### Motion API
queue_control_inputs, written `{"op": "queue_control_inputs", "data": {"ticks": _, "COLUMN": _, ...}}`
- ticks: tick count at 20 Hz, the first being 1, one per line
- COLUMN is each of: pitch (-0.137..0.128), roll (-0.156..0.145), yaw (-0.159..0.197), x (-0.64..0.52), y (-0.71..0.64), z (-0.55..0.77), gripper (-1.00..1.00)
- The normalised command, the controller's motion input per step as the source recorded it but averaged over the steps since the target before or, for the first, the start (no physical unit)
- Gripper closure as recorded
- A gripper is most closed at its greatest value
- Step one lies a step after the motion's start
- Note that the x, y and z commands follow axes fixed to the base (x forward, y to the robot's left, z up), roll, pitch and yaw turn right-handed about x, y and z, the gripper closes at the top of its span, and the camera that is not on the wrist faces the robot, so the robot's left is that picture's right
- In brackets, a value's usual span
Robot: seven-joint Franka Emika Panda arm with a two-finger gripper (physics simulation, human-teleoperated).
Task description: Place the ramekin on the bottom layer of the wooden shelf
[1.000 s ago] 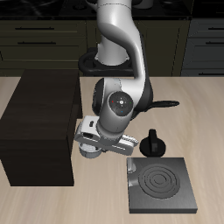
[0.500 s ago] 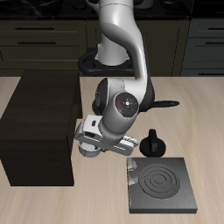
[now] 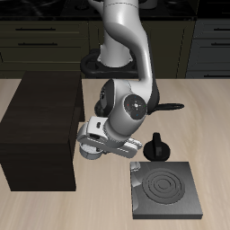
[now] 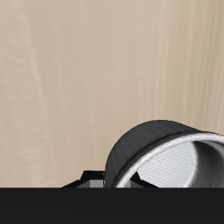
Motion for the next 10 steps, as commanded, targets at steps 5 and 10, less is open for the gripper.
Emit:
{"op": "queue_control_inputs", "data": {"ticks": 5, "pitch": -0.004, "roll": -0.050, "yaw": -0.017, "x": -0.14, "y": -0.31, "z": 0.06, "gripper": 1.00}}
{"op": "queue_control_inputs", "data": {"ticks": 10, "pitch": -0.009, "roll": -0.040, "yaw": 0.004, "x": -0.09, "y": -0.22, "z": 0.05, "gripper": 1.00}}
